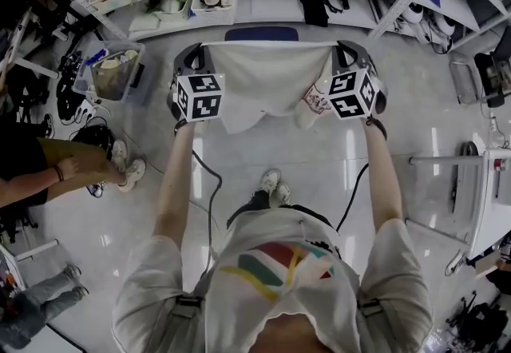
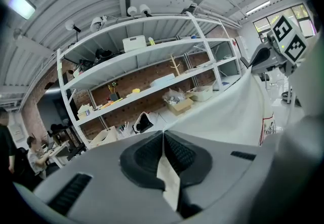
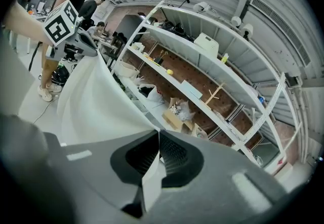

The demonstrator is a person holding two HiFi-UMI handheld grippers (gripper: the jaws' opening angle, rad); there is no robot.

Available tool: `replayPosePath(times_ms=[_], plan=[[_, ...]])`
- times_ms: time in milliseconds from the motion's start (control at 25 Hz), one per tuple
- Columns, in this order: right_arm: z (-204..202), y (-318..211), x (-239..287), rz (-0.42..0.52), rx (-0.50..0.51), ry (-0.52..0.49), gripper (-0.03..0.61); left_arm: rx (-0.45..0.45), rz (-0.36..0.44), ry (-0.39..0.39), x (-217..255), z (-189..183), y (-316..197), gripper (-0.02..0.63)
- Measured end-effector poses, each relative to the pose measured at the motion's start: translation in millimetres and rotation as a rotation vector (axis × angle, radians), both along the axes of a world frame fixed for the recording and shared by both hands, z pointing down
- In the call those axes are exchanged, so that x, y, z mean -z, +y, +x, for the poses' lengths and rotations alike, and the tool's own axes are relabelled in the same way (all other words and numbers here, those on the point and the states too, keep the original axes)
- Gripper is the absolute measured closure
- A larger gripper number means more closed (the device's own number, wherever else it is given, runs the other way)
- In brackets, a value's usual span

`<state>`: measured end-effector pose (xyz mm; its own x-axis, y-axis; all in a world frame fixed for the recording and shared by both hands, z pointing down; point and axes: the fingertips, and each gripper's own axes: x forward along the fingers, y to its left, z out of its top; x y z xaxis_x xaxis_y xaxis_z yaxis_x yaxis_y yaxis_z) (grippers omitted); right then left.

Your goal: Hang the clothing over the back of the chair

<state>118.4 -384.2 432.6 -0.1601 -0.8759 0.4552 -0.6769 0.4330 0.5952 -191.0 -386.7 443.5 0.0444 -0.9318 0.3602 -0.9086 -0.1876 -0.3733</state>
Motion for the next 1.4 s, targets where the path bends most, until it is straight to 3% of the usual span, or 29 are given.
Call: replayPosePath(times_ms=[1080,1400], plan=[[9.0,27.4,-125.2,-0.251,-0.034,0.034,0.571,-0.048,-0.268,-0.094,-131.6,8.2,33.8,0.598],[5.0,36.7,-151.9,-0.301,-0.026,0.050,0.569,-0.072,-0.334,-0.170,-164.1,4.8,46.8,0.598]])
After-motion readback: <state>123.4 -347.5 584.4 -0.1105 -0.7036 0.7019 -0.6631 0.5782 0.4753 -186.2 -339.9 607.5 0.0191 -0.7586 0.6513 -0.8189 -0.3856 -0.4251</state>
